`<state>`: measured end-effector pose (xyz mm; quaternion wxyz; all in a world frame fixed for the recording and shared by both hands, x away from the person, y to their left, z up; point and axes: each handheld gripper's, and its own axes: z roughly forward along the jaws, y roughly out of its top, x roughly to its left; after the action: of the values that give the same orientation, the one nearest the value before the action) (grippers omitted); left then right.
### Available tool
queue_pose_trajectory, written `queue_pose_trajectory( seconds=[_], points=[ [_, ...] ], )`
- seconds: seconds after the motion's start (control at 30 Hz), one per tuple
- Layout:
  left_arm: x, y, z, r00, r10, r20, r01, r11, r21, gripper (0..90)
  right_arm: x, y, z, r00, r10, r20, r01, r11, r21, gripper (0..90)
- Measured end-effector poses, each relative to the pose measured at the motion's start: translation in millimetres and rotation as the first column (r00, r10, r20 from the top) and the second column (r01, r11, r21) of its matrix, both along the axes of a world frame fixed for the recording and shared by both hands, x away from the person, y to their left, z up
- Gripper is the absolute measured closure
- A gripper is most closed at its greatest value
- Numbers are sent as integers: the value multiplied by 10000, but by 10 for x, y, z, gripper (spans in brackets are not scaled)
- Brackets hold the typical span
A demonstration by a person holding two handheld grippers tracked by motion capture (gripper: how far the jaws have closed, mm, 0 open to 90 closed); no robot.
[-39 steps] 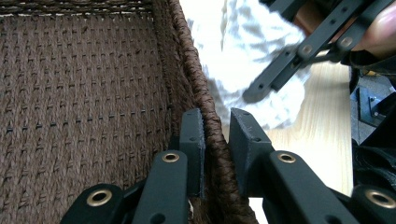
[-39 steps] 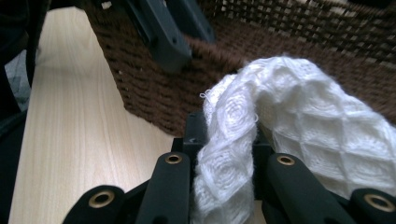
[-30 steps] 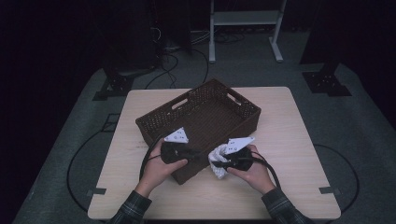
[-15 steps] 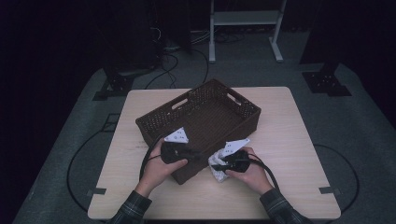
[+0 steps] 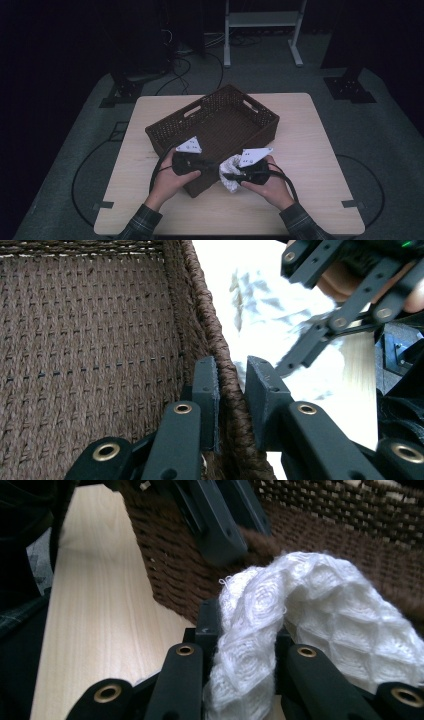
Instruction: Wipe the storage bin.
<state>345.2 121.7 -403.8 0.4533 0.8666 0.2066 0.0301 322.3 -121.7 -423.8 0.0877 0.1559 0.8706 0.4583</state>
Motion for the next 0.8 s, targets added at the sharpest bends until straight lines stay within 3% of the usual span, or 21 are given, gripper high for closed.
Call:
queue_pose_trajectory(
  seconds=[0.27,0.8],
  points=[
    [0,0,-1,10000,1,3,-1,10000,-1,750,-45,69,12,9997,143,211,-143,9999,36,759],
    [1,0,2,10000,-29,35,29,10000,61,749,53,176,-292,9981,283,-545,-310,9983,-490,765]
  ],
)
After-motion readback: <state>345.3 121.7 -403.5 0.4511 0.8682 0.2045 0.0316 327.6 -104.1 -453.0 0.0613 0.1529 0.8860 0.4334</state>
